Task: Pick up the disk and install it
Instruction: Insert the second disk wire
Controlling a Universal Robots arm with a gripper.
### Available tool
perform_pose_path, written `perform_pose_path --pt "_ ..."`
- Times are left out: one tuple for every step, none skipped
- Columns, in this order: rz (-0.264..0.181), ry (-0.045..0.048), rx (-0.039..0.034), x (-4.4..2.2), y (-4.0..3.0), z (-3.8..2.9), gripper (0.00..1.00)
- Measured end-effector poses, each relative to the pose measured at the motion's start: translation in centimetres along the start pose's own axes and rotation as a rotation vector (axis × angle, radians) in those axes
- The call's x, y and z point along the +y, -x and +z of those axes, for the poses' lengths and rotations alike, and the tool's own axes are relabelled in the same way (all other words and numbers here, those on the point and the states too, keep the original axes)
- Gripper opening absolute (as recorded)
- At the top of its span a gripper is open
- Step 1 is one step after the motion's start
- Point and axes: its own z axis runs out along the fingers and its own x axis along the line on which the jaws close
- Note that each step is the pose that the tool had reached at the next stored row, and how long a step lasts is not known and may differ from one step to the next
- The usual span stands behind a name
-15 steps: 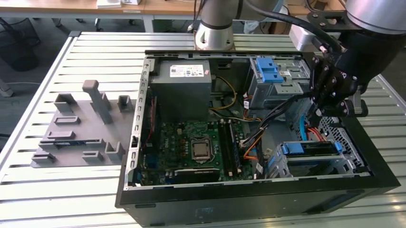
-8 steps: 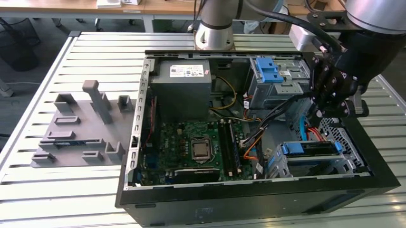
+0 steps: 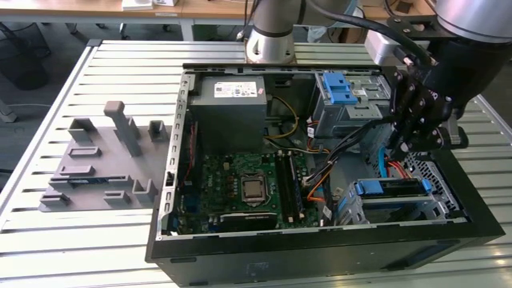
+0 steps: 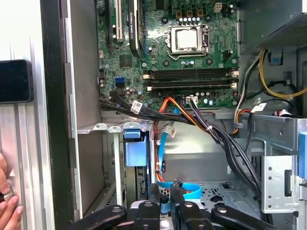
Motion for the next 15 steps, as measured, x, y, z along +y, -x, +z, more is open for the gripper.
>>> perform_pose_path --pt "0.0 -0.0003 0.0046 0.0 0.0 0.03 0.24" --pt "0.0 -0.0006 0.0091 0.0 0.0 0.06 0.24" --pt "-0.001 -0.0008 0.0126 0.0 0.0 0.11 0.24" --pt "-0.001 -0.0011 0.0153 0.01 0.0 0.17 0.24" --pt "-0.001 -0.0012 0.0173 0.01 0.01 0.24 0.24" --pt "-0.001 -0.0014 0.0195 0.01 0.01 0.31 0.24" --pt "-0.001 -0.0016 0.0213 0.02 0.02 0.38 0.24" --pt "-0.001 -0.0017 0.0228 0.02 0.02 0.46 0.24" --pt "-0.001 -0.0019 0.0239 0.02 0.02 0.53 0.24" --pt "-0.001 -0.0019 0.0239 0.03 0.02 0.59 0.22" --pt "-0.001 -0.0019 0.0239 0.03 0.03 0.62 0.22" --pt "-0.001 -0.0019 0.0234 0.03 0.02 0.65 0.16" --pt "-0.001 -0.0017 0.0206 0.03 0.02 0.68 0.16" --pt "0.0 -0.0013 0.0115 0.04 0.02 0.72 0.16" --pt "0.001 -0.0005 -0.0021 0.04 0.03 0.76 0.16"
